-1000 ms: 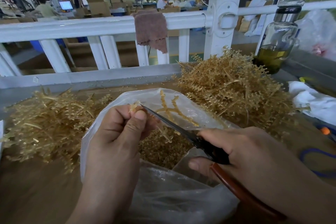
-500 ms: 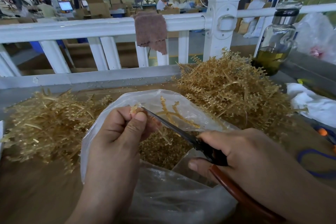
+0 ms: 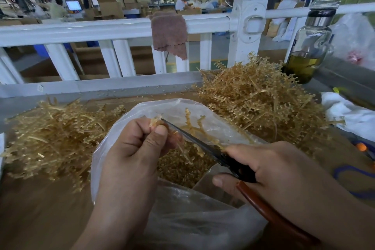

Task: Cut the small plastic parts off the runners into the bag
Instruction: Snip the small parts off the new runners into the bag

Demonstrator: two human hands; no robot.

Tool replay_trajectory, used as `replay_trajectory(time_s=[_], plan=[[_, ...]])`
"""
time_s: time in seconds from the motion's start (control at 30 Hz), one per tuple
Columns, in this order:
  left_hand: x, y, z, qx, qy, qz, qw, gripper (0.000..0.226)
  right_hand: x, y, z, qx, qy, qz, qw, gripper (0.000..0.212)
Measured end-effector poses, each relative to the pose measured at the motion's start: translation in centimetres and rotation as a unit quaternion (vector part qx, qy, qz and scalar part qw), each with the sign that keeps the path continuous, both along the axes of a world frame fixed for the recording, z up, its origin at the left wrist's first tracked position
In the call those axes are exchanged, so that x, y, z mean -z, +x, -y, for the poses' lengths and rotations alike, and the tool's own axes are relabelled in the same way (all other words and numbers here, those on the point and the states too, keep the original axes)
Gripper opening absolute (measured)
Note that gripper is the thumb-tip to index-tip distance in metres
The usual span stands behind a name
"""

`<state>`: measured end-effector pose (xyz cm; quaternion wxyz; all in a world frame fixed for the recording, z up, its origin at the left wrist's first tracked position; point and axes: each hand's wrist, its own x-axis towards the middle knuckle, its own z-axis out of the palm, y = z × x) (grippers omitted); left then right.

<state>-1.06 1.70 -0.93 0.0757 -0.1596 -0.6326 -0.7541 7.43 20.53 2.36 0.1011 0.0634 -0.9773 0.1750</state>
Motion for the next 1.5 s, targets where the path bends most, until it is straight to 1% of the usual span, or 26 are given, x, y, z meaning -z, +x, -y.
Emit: replay_trajectory(time_s=[0.2,0.43,0.53,0.57,0.67,0.77,0.8,0.93,1.03,1.17,1.33,1.5], plan=[[0.0,-0.1,0.3,-0.010,0.009,0.040,0.999,0.017,0.2,0.0,0.2,0.006,-0.007,-0.003,1.000,0.048],[0.0,-0.4,0.2,-0.037,0.010,0.030,0.999,0.021,0.6,-0.2,0.2,0.021,0.018,-0.026,0.999,0.047],[0.0,-0.4,0.4,-0.038,0.001,0.029,0.999,0.028,0.7,-0.1,0.3,0.020,0.024,-0.035,0.999,0.046],[0.1,-0.5,0.5,-0.039,-0.001,0.028,0.999,0.027,0.8,-0.1,0.4,0.021,0.026,-0.038,0.999,0.046],[0.0,-0.6,0.7,-0.025,0.022,0.034,0.999,0.008,0.8,-0.1,0.4,0.023,0.012,-0.039,0.999,0.045],[0.1,-0.8,0.8,-0.015,0.032,0.042,0.999,0.022,0.8,-0.2,0.4,0.019,0.015,-0.036,0.999,0.048],[0.0,-0.7,0.8,-0.014,0.035,0.041,0.998,0.021,0.8,-0.2,0.4,0.016,0.015,-0.037,0.999,0.048],[-0.3,-0.3,0.7,-0.005,0.024,0.006,1.000,0.002,0.8,-0.2,0.5,0.021,0.029,-0.040,0.999,0.045],[-0.6,-0.2,0.8,-0.016,0.024,0.000,1.000,0.005,0.8,-0.2,0.4,0.029,0.038,-0.032,0.998,0.048],[-0.5,-0.4,0.7,0.006,0.061,0.041,0.997,0.010,0.6,-0.2,0.3,0.025,0.017,-0.019,0.999,0.052],[-0.4,-0.6,0.5,0.053,0.097,0.098,0.989,0.015,0.4,-0.1,0.6,0.014,-0.053,0.004,0.998,0.056],[-0.8,-0.6,0.4,0.066,0.148,0.130,0.978,0.021,0.5,0.0,1.0,0.004,-0.033,0.037,0.999,0.057]])
